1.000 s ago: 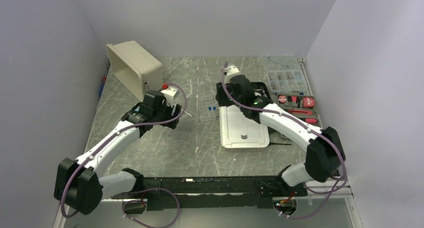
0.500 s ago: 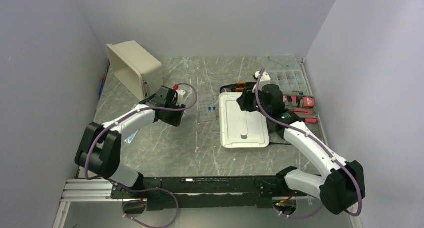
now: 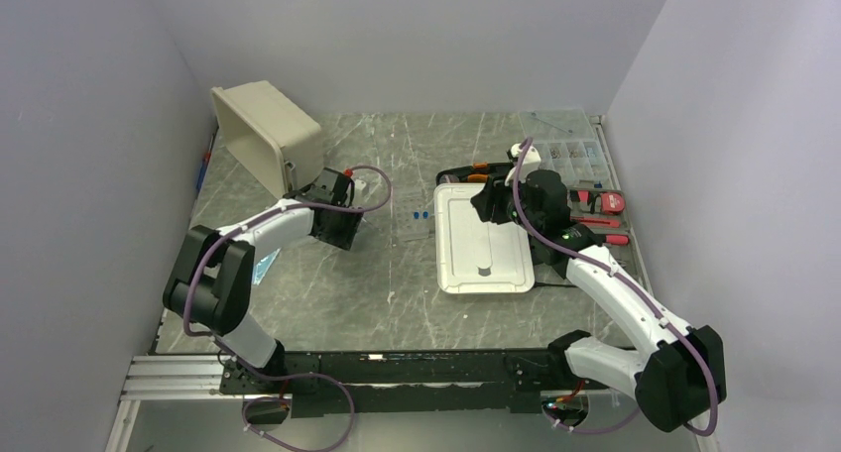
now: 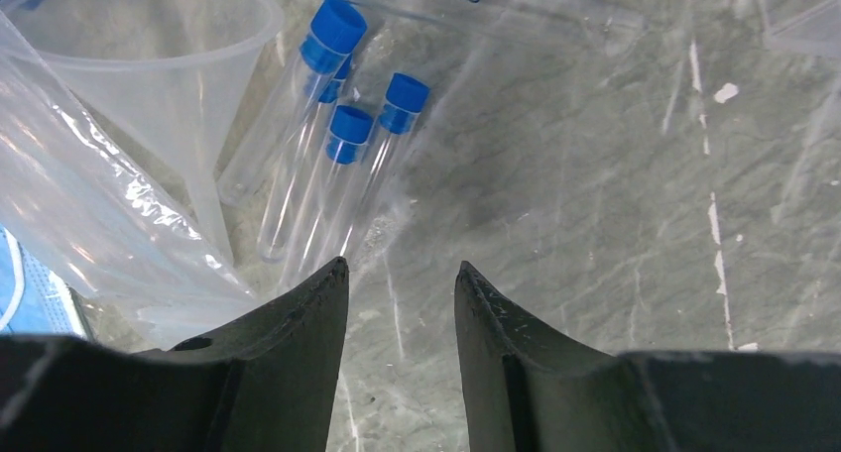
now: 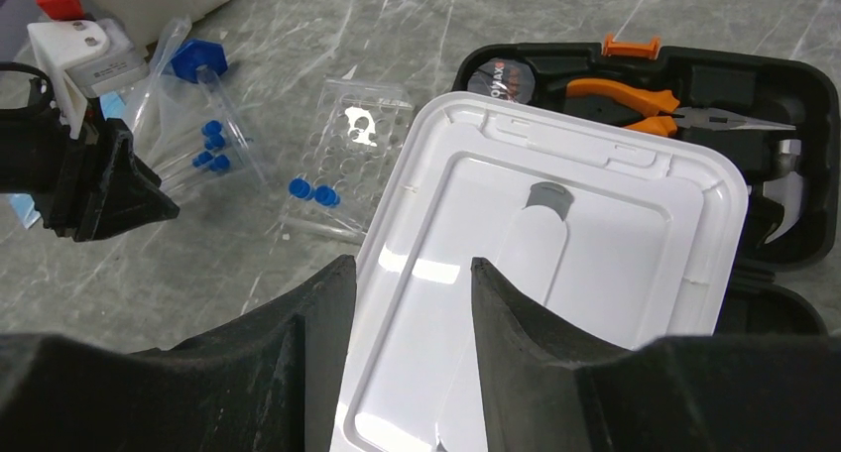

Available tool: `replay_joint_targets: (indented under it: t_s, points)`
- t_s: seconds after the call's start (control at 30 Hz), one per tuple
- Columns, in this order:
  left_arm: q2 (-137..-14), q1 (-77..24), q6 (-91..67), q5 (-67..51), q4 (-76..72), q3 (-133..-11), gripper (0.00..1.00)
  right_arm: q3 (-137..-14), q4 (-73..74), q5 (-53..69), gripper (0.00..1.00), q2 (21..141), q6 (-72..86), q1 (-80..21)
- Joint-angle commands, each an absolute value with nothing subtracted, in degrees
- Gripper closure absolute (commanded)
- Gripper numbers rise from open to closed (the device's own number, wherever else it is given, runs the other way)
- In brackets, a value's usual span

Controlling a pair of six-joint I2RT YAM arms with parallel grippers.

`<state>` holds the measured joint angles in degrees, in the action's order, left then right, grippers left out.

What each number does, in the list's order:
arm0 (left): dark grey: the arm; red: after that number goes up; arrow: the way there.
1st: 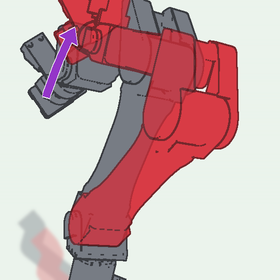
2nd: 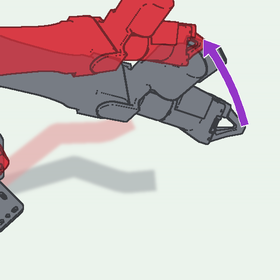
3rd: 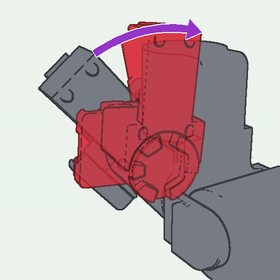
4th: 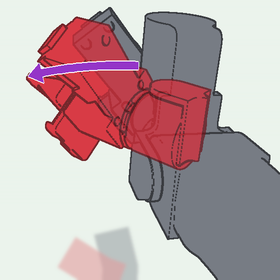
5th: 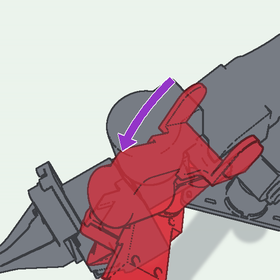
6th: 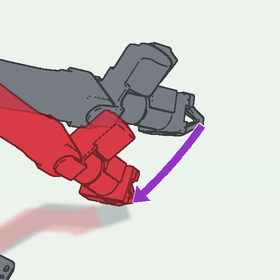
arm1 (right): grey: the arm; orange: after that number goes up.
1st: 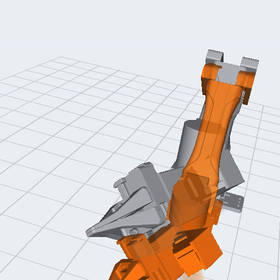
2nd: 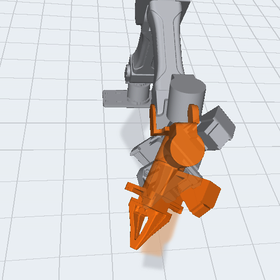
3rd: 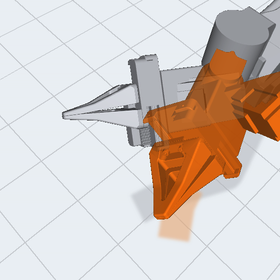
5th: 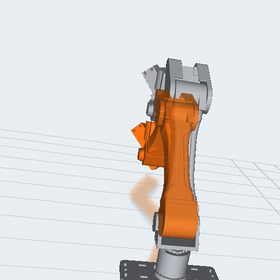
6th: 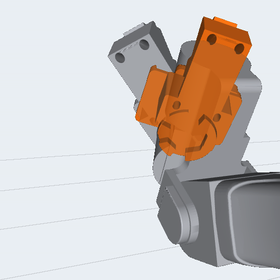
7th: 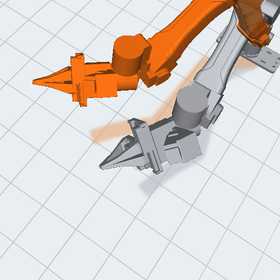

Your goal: Organize the chemistry lab equipment

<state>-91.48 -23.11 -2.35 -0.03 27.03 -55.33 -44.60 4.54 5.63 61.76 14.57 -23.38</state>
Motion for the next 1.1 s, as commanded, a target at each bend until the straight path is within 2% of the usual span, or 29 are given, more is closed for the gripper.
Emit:
replay_joint_targets:
  t_s: [0.0, 0.23, 0.77, 0.9, 1.07]
  points:
    - [-92.14, -22.08, -2.12, 1.67, 27.6, -57.7, 0.52, -44.14, 1.19, 7.35, 0.51, 60.07, 14.94, -22.73]
    - [-93.13, -22.05, -2.15, 0.87, 27.72, -57.96, 0.56, -43.69, 0.97, 7.62, 0.51, 60.2, 15.03, -22.29]
    - [-96.79, -21.97, -2.11, 1.65, 29.48, -59.6, 0.58, -43.03, 0.57, 8.58, 0.5, 59.6, 15.29, -21.52]
    - [-97.2, -22.06, -2.24, 1.53, 29.71, -59.7, 0.64, -42.72, 0.35, 8.61, 0.5, 59.52, 15.34, -21.32]
    - [-97.74, -22.05, -2.11, 1.5, 29.71, -59.71, 0.67, -42.63, 0.26, 9.11, 0.5, 59.44, 15.46, -21.19]
